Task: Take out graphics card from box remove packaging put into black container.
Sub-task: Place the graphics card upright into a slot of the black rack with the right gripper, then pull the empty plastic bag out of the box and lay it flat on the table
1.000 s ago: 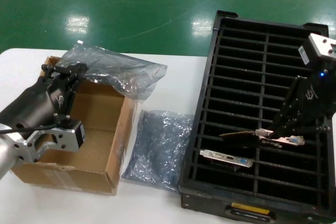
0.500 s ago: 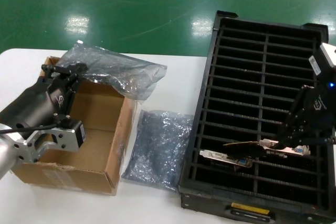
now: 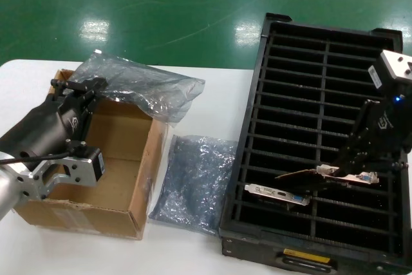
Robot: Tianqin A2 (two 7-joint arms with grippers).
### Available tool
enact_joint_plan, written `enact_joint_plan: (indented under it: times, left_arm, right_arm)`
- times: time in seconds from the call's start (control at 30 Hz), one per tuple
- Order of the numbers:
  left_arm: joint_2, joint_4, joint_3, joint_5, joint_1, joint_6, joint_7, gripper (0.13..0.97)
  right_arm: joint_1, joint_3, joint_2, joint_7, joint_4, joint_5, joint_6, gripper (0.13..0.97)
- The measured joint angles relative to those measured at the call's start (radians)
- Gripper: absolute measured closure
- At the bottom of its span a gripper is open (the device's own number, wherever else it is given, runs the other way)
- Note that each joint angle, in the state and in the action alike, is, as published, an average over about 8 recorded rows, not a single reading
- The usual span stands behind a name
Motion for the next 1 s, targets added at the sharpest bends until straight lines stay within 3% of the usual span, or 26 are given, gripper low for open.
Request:
enact_joint_plan:
  times: [0.47, 0.73, 0.87, 1.0]
  left_arm:
    - [0.000, 0.000, 0.000, 0.000, 0.000, 0.000, 0.000, 0.958]
    - [0.000, 0.000, 0.000, 0.000, 0.000, 0.000, 0.000, 0.958]
    - [0.000, 0.000, 0.000, 0.000, 0.000, 0.000, 0.000, 0.958]
    - [0.000, 0.000, 0.000, 0.000, 0.000, 0.000, 0.000, 0.958]
  right_arm:
    - [0.011, 0.000, -0.043, 0.008, -0.026, 0.005, 0.000, 0.925]
    - [0.017, 0.000, -0.048, 0.012, -0.023, 0.022, 0.000, 0.849]
    - [0.019, 0.000, -0.048, 0.012, -0.021, 0.030, 0.000, 0.849]
    - [0.017, 0.000, -0.028, 0.021, 0.009, 0.051, 0.000, 0.781]
